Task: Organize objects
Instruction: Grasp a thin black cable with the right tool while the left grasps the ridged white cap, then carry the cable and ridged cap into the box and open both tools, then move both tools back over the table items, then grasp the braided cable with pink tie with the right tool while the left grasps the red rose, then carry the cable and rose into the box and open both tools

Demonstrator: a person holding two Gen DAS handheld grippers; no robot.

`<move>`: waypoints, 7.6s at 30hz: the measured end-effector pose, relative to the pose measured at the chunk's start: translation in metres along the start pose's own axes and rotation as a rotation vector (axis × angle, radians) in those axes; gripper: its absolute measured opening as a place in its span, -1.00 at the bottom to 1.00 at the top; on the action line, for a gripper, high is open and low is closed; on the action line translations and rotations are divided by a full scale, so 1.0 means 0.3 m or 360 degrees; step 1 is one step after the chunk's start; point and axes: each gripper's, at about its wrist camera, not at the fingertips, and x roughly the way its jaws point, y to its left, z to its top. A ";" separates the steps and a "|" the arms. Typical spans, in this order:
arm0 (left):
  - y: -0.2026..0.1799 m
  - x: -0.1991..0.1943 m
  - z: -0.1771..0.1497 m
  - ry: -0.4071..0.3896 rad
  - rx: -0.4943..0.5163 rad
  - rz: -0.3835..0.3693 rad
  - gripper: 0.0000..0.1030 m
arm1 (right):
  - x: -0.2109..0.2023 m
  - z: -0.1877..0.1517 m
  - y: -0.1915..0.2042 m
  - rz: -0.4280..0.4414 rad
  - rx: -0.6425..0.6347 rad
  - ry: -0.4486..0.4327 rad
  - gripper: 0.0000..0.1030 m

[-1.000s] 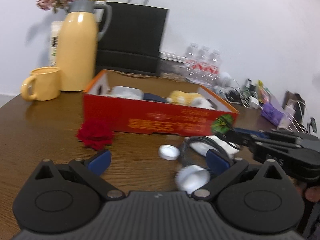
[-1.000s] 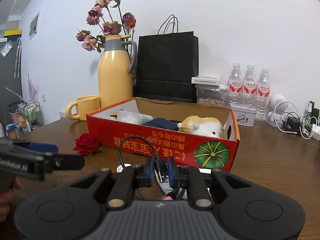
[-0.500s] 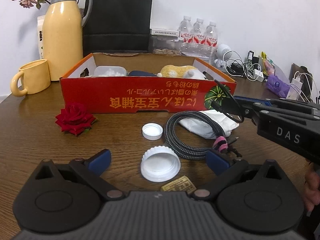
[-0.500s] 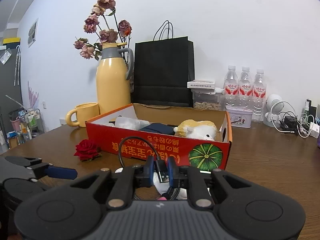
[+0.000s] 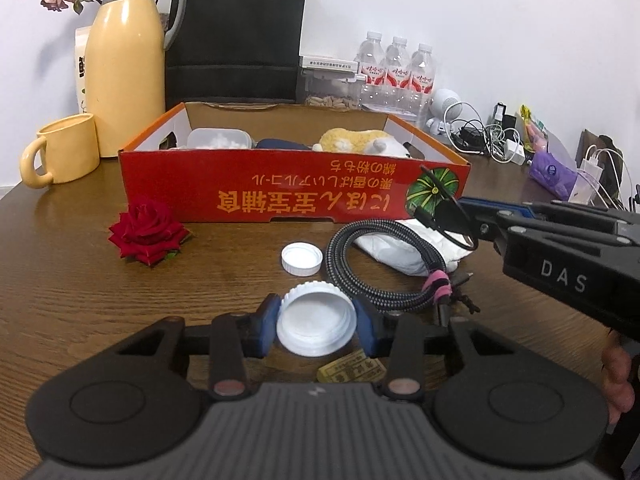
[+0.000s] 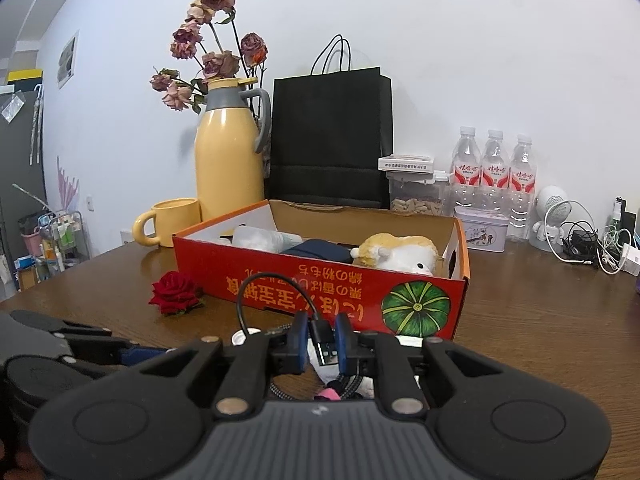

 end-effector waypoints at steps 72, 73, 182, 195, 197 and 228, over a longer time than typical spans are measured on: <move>0.175 0.138 0.487 -0.0634 -0.0145 0.0122 1.00 | 0.406 0.269 -0.110 -0.0195 0.0157 0.0019 1.00; 0.177 0.120 0.482 -0.0646 -0.0144 0.0112 1.00 | 0.392 0.273 -0.107 -0.0189 0.0151 0.0011 1.00; 0.364 0.205 0.164 0.0053 -0.0067 0.0305 0.52 | 0.150 0.010 0.030 -0.0060 -0.0003 0.0198 0.57; 0.346 0.149 0.157 -0.0057 -0.0081 0.0312 0.00 | 0.147 0.012 0.026 -0.0061 0.0013 0.0177 0.57; 0.337 0.138 0.157 -0.0077 -0.0072 0.0309 0.01 | 0.144 0.014 0.024 -0.0061 0.0016 0.0170 0.57; 0.178 0.103 0.508 -0.0508 -0.0120 0.0160 0.01 | 0.270 0.328 -0.050 -0.0123 0.0067 -0.0079 0.58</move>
